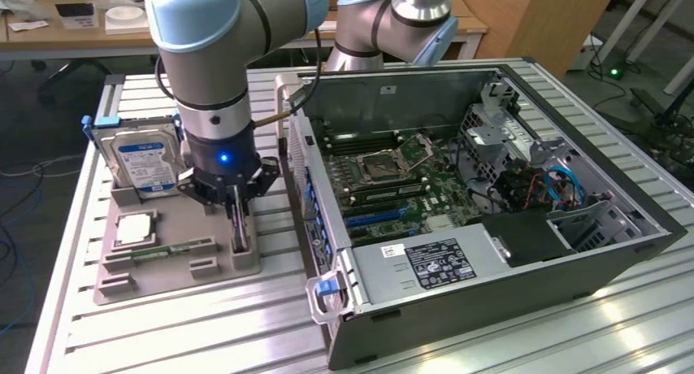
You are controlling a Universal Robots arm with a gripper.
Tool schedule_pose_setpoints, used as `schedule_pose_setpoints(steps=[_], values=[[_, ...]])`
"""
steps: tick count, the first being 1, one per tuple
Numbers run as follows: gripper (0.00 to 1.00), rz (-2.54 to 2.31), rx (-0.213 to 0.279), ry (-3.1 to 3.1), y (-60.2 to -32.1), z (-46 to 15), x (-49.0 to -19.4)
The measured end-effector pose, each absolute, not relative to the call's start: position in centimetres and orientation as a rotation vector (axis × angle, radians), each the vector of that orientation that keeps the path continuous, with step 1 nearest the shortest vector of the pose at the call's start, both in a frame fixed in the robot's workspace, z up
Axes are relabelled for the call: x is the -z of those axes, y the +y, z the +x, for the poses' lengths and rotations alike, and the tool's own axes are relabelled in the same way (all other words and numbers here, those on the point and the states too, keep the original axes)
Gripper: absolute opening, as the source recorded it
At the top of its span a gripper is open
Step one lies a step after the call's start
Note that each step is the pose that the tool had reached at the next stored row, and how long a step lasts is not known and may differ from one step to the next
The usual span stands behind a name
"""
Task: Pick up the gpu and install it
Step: 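Pick up the gpu and move the gpu toward the slot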
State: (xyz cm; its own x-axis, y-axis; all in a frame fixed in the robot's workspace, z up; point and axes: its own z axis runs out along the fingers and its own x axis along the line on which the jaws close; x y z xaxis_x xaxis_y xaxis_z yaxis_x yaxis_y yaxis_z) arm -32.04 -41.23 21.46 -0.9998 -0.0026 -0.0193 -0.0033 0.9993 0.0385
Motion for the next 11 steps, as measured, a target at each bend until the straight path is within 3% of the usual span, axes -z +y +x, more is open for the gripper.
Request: schedule_pose_setpoints(steps=[11], values=[[0.28,-0.005,-0.060,3.122,-41.2,-32.0,-24.9]])
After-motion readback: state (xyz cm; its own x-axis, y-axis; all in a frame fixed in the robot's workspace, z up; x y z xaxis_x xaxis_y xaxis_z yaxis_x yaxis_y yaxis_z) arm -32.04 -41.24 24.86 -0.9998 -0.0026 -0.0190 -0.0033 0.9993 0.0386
